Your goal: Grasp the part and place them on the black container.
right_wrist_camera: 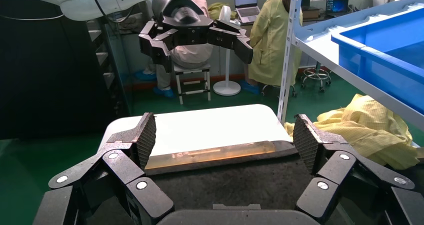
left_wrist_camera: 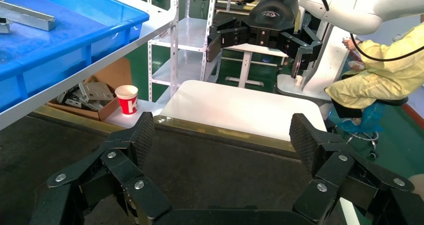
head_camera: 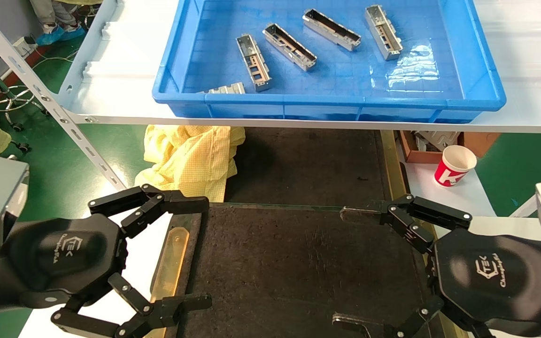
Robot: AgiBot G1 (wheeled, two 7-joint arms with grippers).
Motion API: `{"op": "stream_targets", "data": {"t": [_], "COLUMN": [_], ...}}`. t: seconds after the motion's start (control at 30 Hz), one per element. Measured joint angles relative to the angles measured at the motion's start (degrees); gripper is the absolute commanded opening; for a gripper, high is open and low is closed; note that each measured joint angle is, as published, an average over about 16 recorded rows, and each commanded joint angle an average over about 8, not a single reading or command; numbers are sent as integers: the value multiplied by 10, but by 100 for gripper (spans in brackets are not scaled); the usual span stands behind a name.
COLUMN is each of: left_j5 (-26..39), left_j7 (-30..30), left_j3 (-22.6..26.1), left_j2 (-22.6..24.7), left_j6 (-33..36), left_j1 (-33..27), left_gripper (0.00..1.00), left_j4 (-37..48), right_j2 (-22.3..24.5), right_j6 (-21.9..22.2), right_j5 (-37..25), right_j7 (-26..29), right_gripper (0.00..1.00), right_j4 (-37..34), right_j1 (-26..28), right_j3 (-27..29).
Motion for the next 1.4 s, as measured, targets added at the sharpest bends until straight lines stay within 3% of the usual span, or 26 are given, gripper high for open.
{"op": "stream_targets", "data": {"t": [0.13, 0.17, 0.4, 0.43, 1.4], "left_j5": [0, 0, 0, 0, 0], "left_j7": [0, 0, 0, 0, 0], "left_j3": [0, 0, 0, 0, 0], "left_j2": [0, 0, 0, 0, 0], "left_j6": [0, 0, 0, 0, 0], "left_j1": [0, 0, 0, 0, 0], "left_gripper": [99, 92, 6, 1, 0], "left_j4": [0, 0, 0, 0, 0], "right_j2": [0, 0, 0, 0, 0], "right_j6": [0, 0, 0, 0, 0], "right_j5": [0, 0, 0, 0, 0], "right_j7": [0, 0, 0, 0, 0], "right_gripper": [100, 100, 100, 100, 100], "right_j4": [0, 0, 0, 0, 0], "right_j1": [0, 0, 0, 0, 0], "right_j3": [0, 0, 0, 0, 0]}}
